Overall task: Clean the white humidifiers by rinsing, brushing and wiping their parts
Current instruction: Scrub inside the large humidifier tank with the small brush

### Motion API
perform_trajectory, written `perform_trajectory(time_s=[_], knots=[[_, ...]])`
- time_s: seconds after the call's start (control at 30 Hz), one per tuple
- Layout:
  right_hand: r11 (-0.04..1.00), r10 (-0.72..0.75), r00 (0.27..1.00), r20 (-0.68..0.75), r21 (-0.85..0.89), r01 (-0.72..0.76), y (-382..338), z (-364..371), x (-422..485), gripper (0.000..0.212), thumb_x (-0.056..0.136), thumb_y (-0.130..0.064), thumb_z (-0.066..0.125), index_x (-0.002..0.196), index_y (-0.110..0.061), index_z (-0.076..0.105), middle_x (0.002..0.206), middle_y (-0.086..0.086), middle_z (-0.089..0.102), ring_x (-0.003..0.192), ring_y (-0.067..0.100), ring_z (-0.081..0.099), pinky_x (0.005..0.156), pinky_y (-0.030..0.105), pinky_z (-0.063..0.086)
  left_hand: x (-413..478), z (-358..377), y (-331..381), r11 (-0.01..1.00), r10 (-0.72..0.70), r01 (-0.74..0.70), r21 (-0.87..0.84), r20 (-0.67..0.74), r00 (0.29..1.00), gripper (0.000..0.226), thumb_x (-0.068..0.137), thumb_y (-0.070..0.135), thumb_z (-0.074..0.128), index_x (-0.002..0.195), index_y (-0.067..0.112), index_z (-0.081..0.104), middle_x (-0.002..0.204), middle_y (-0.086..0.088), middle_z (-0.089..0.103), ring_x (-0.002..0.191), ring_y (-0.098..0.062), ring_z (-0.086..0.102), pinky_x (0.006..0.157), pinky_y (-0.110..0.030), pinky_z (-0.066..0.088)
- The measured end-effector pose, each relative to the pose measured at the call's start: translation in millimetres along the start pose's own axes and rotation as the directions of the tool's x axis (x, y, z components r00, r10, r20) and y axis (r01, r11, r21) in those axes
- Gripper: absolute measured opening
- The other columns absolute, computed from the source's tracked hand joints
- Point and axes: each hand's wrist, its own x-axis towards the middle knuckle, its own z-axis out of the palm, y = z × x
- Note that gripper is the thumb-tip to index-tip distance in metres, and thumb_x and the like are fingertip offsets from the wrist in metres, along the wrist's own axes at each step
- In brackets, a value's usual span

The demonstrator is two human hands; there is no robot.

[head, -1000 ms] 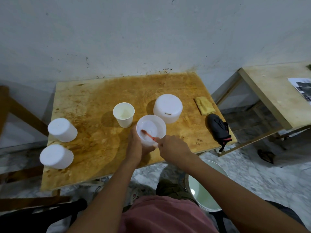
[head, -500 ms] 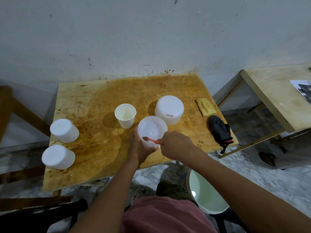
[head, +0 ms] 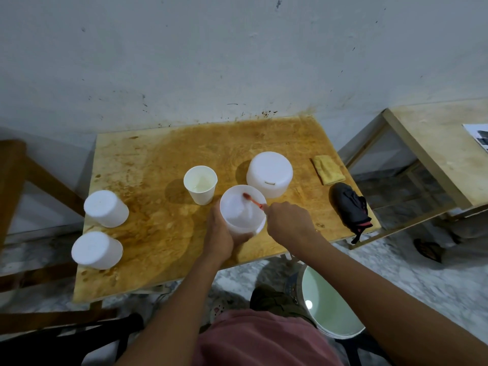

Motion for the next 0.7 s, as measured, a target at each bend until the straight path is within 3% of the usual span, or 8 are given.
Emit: perform_trajectory(time_s=[0.13,0.27,0.4,0.57,0.63,0.7], knots=[[0.996,-0.027,0.995,0.098,0.092,0.018,7,-11,0,0.022,0.099,-0.021,0.048,0.115,-0.015,0.060,0.070,-0.007,0.042,0.070,0.014,0.053,0.060,0.028,0.042,-4,-1,7,1.000,0.006,-0.006,-0.029,0.007,1.000,0.147,0.022,0.104,0.048,0.145,0.026,0.032,0.140,-0.004,0.048,0.129,-0.024,0.046,0.107,-0.052,0.044],[0.999,-0.008,0.997,0.078,0.041,0.005,11,-13,-3,0.019,0.098,-0.024,0.050,0.110,-0.014,0.061,0.069,-0.006,0.044,0.069,0.015,0.055,0.060,0.029,0.047,-5,1,9,0.999,0.003,-0.003,-0.037,0.003,1.000,0.149,0.019,0.105,0.044,0.145,0.026,0.033,0.141,-0.005,0.047,0.130,-0.026,0.046,0.107,-0.053,0.043],[0.998,-0.045,0.994,0.099,0.055,0.040,8,-13,-6,0.022,0.099,-0.025,0.050,0.116,-0.015,0.061,0.072,-0.007,0.046,0.070,0.014,0.056,0.064,0.029,0.051,-6,0,13,1.000,-0.001,0.001,-0.008,-0.013,1.000,0.151,0.017,0.106,0.041,0.145,0.026,0.032,0.141,-0.004,0.047,0.130,-0.025,0.045,0.109,-0.052,0.042],[1.000,-0.022,0.998,0.064,0.023,0.021,8,-10,-15,0.023,0.101,-0.023,0.046,0.118,-0.017,0.059,0.085,0.000,0.057,0.080,0.020,0.063,0.067,0.032,0.052,1,-1,-2,0.992,-0.009,0.006,0.122,0.019,1.000,0.121,0.040,0.088,0.067,0.143,0.034,0.030,0.139,0.003,0.048,0.127,-0.020,0.047,0.104,-0.050,0.047],[0.999,-0.021,0.998,0.055,0.042,0.019,2,-5,-15,0.020,0.100,-0.022,0.047,0.113,-0.014,0.060,0.075,-0.003,0.051,0.075,0.018,0.061,0.063,0.030,0.050,5,-2,-7,0.965,0.014,-0.022,0.262,0.035,0.999,0.112,0.052,0.063,0.082,0.143,0.033,0.024,0.141,0.003,0.044,0.129,-0.018,0.045,0.109,-0.039,0.042],[0.996,-0.029,0.998,0.060,0.080,0.024,-2,-1,-14,0.023,0.100,-0.022,0.046,0.117,-0.014,0.060,0.078,-0.002,0.052,0.076,0.020,0.060,0.063,0.030,0.047,9,-2,-9,0.935,0.055,-0.067,0.348,0.045,0.997,0.114,0.053,0.054,0.088,0.143,0.032,0.022,0.141,0.003,0.042,0.129,-0.017,0.044,0.105,-0.029,0.040]])
